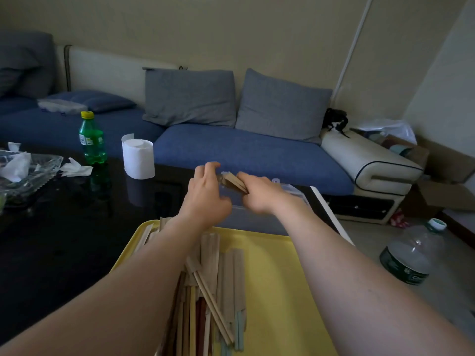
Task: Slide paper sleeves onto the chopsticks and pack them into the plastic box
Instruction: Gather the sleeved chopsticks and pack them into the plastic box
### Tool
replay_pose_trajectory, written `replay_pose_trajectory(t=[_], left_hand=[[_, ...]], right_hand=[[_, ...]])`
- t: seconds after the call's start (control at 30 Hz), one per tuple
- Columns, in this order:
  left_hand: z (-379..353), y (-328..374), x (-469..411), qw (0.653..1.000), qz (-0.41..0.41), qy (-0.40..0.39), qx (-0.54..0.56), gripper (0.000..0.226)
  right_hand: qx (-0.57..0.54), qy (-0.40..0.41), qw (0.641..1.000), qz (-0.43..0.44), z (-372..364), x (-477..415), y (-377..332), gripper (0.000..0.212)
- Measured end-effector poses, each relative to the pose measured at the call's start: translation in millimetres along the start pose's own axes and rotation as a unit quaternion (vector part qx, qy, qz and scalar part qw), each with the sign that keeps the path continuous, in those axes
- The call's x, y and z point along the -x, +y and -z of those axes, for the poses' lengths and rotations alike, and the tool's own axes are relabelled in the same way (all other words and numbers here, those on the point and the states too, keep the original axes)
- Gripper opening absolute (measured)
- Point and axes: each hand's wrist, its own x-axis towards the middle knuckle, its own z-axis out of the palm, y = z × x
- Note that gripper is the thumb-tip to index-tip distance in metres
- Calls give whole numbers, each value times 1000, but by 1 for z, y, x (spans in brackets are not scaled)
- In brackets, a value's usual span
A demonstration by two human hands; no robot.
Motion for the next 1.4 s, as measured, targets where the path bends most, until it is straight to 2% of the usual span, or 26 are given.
replay_pose_trajectory(t=[0.07,0.13,0.27,0.4,0.5,0.6,0.73,0.8,0.87,0.93,1.0,1.07,1.13,1.33,1.4], left_hand=[[-1,-2,-3,999,-1,-17,-32,68],[-5,-5,-5,998,-25,-24,-57,61],[-9,-6,-5,992,-63,-35,-100,53],[-6,-3,-2,991,-50,-30,-120,34],[-3,-4,-1,992,-38,-21,-122,34],[4,-1,4,989,-42,-24,-138,34],[8,-5,10,981,-35,-52,-182,25],[9,-5,13,978,-23,-63,-199,17],[11,0,16,971,-29,-75,-227,15],[12,6,19,965,-47,-84,-243,24],[15,11,22,962,-55,-87,-253,38],[17,13,25,961,-54,-83,-257,46],[20,13,28,961,-51,-79,-258,49],[25,12,36,964,-44,-96,-245,45],[25,13,37,963,-46,-106,-242,44]], right_hand=[[-25,-36,999,-29,-3,-3,2,30],[-49,-57,996,-53,-4,-6,3,15],[-133,-55,987,-75,-1,-10,5,18],[-182,-35,981,-63,1,-8,11,27],[-216,-26,975,-48,8,2,9,28],[-184,-5,982,-48,11,8,6,11],[-86,135,983,-92,17,27,-16,26],[-33,156,982,-103,24,47,-34,28],[-24,99,989,-111,27,65,-51,24],[-55,-19,989,-136,22,80,-63,28],[-99,-158,964,-190,17,93,-71,45],[-129,-258,928,-236,13,102,-75,64],[-128,-298,912,-253,5,107,-77,66],[-73,-328,906,-257,-15,114,-79,66],[-65,-344,900,-258,-16,112,-79,59]])
